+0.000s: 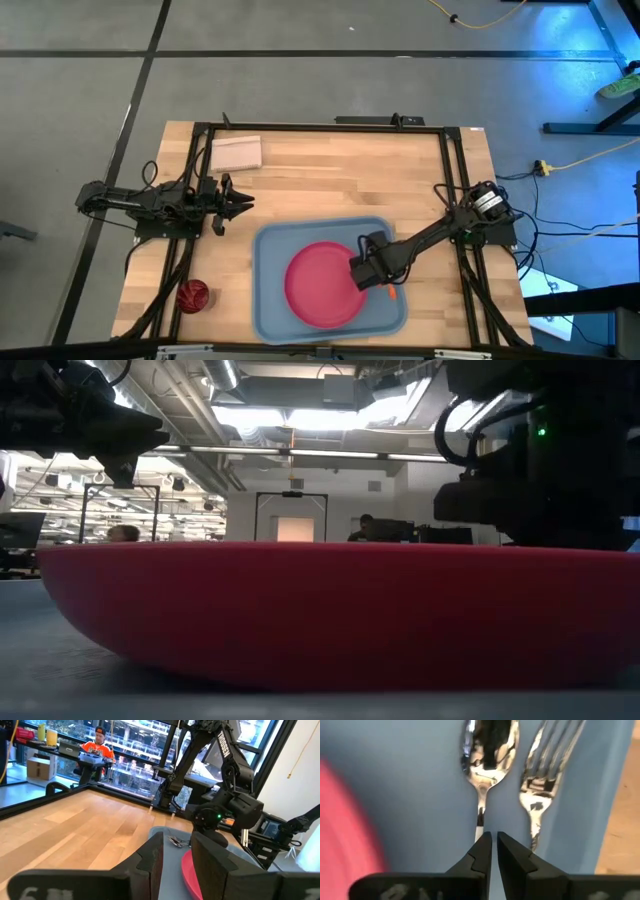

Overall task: Pick and place plate/cup/fork/spoon on tray
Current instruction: Adjust the orange spoon on the blue tray, then adjust the blue tray

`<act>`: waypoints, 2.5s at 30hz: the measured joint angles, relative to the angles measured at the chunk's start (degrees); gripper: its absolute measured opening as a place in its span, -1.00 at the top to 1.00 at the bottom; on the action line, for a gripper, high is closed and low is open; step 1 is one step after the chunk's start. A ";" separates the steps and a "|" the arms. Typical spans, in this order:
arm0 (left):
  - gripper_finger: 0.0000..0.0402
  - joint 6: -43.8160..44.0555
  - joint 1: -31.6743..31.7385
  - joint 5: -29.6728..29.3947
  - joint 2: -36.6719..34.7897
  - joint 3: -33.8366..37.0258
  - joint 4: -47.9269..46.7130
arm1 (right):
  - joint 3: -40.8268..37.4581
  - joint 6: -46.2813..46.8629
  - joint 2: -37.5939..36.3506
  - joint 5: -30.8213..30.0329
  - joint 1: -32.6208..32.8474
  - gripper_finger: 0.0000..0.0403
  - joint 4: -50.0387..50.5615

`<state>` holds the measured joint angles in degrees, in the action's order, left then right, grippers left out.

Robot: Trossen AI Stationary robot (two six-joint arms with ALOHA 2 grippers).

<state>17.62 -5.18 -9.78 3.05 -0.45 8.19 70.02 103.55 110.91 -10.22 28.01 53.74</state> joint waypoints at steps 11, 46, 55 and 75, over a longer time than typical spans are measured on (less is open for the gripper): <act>0.53 0.01 -0.01 0.00 0.00 -0.01 0.00 | 1.18 -0.66 -0.04 -0.02 0.02 0.83 3.84; 0.53 3.20 0.00 0.04 0.00 -0.01 -0.11 | 14.14 -37.30 -8.04 -36.70 -0.68 0.83 29.07; 0.53 8.58 0.01 3.20 0.00 0.01 -0.34 | 10.16 -38.32 -10.51 -40.14 -3.04 0.83 36.15; 0.53 7.33 0.01 -5.80 -0.01 -0.01 -5.07 | -26.56 -28.63 -29.59 -21.73 -19.93 0.83 -7.18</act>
<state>24.95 -5.17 -15.58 3.04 -0.47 3.11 43.46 74.92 81.32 -31.95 8.08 46.56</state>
